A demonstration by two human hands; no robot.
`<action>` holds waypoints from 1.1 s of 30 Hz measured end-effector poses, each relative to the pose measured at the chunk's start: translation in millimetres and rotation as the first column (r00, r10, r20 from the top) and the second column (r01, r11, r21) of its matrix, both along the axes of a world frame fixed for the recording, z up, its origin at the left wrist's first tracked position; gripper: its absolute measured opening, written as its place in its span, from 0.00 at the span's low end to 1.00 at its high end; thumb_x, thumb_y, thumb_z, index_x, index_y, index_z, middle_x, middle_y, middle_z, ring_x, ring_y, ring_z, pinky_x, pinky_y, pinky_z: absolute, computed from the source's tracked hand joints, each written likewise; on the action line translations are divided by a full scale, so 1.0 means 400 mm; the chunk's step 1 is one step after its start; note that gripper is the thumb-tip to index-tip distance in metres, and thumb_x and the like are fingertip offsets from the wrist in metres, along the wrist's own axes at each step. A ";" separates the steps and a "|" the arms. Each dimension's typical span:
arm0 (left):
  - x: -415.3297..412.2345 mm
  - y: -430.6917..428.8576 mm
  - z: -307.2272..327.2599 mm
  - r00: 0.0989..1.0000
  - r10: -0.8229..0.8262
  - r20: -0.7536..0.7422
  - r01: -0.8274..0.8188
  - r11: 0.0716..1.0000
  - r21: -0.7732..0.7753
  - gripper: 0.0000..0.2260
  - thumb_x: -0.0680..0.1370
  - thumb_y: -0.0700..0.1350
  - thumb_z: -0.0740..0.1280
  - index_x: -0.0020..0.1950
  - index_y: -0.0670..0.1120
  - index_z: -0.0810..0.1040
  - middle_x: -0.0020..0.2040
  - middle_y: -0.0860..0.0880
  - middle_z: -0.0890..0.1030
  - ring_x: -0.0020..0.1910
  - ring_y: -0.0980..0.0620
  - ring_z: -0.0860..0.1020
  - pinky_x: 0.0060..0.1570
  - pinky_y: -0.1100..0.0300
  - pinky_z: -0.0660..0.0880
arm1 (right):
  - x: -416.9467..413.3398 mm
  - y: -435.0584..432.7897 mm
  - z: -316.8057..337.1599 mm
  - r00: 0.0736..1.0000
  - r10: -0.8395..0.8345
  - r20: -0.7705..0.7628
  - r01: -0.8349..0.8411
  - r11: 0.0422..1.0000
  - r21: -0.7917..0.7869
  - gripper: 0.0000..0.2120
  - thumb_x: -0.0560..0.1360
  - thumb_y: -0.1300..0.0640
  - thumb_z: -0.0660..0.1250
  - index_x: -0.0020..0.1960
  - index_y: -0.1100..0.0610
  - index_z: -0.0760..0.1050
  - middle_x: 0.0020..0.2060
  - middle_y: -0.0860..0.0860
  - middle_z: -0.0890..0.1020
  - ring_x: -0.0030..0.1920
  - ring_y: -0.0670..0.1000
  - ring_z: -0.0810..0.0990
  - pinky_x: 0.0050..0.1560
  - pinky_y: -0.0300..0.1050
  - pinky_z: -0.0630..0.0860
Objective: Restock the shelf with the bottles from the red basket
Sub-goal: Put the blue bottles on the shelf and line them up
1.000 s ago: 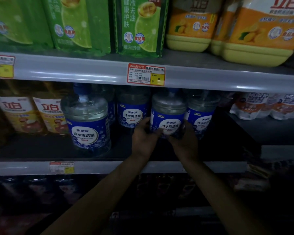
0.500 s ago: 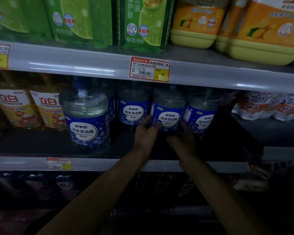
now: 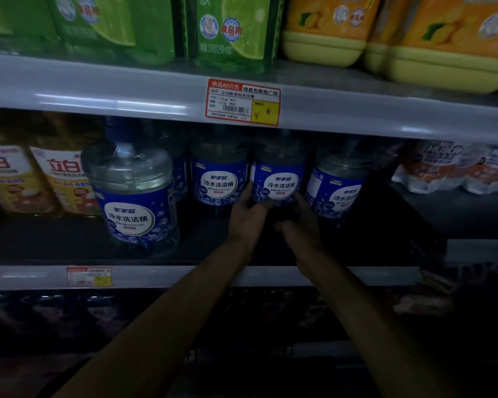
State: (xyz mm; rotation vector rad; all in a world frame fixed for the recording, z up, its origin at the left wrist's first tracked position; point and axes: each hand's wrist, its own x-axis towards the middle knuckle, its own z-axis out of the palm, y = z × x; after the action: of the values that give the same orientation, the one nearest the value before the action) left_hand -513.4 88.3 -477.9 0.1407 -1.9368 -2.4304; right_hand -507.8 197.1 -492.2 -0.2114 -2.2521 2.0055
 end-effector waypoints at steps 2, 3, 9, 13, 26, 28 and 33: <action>0.005 -0.008 0.003 1.000 -0.014 -0.010 0.013 0.998 -0.055 0.26 0.79 0.36 0.70 0.76 0.51 0.72 0.63 0.52 0.81 0.62 0.54 0.79 0.64 0.58 0.76 | 0.007 0.003 0.009 1.000 0.017 -0.006 -0.017 0.999 0.035 0.40 0.70 0.72 0.68 0.77 0.45 0.67 0.68 0.44 0.76 0.69 0.48 0.73 0.70 0.53 0.73; 0.009 -0.012 0.004 1.000 -0.026 -0.016 0.024 0.995 -0.097 0.26 0.79 0.37 0.70 0.77 0.50 0.71 0.66 0.50 0.80 0.65 0.52 0.78 0.67 0.56 0.74 | 0.012 0.006 0.013 1.000 0.020 -0.013 -0.020 0.998 0.066 0.38 0.72 0.70 0.70 0.77 0.45 0.66 0.66 0.43 0.75 0.69 0.46 0.72 0.70 0.50 0.72; 0.052 -0.038 -0.009 0.990 -0.085 -0.116 0.026 0.899 -0.437 0.25 0.81 0.44 0.71 0.78 0.49 0.70 0.73 0.49 0.75 0.70 0.53 0.73 0.69 0.58 0.71 | 0.067 0.053 0.033 0.996 0.015 -0.088 0.013 0.952 0.306 0.32 0.74 0.59 0.76 0.75 0.49 0.68 0.62 0.43 0.76 0.64 0.46 0.74 0.69 0.50 0.73; 0.078 -0.038 -0.020 0.968 -0.157 -0.198 0.004 0.792 -0.610 0.28 0.80 0.49 0.72 0.79 0.52 0.69 0.74 0.49 0.73 0.73 0.53 0.71 0.73 0.55 0.70 | 0.096 0.117 0.040 0.989 0.004 -0.148 0.059 0.904 0.424 0.28 0.74 0.58 0.76 0.72 0.50 0.71 0.65 0.44 0.77 0.65 0.46 0.75 0.69 0.48 0.73; 0.042 0.140 -0.003 0.965 -0.198 -0.173 0.118 0.913 -0.391 0.19 0.81 0.42 0.71 0.71 0.50 0.74 0.60 0.59 0.78 0.64 0.57 0.74 0.61 0.63 0.72 | 0.022 0.266 0.006 0.976 -0.145 -0.163 0.179 0.958 0.222 0.25 0.70 0.67 0.76 0.62 0.51 0.73 0.56 0.44 0.82 0.59 0.48 0.81 0.58 0.42 0.78; 0.025 0.166 -0.005 0.957 -0.197 -0.212 0.109 0.925 -0.365 0.18 0.80 0.39 0.71 0.66 0.54 0.74 0.58 0.60 0.78 0.64 0.55 0.76 0.62 0.63 0.73 | -0.002 0.277 0.007 0.972 -0.101 -0.214 0.138 0.977 0.163 0.29 0.67 0.67 0.77 0.66 0.57 0.74 0.58 0.49 0.84 0.58 0.46 0.83 0.56 0.42 0.80; -0.010 0.208 -0.006 0.946 -0.184 -0.267 0.108 0.955 -0.275 0.23 0.78 0.35 0.72 0.71 0.49 0.76 0.66 0.52 0.81 0.65 0.56 0.78 0.69 0.54 0.75 | -0.015 0.287 0.036 0.960 -0.066 -0.273 0.070 0.998 0.007 0.41 0.57 0.55 0.75 0.70 0.57 0.73 0.60 0.53 0.84 0.59 0.49 0.83 0.56 0.46 0.82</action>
State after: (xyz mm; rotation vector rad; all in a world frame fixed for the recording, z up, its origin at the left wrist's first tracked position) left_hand -517.5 171.3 -480.2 -0.3611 -2.1607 -2.0994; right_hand -513.7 311.7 -477.7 -0.0084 -2.0607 1.8523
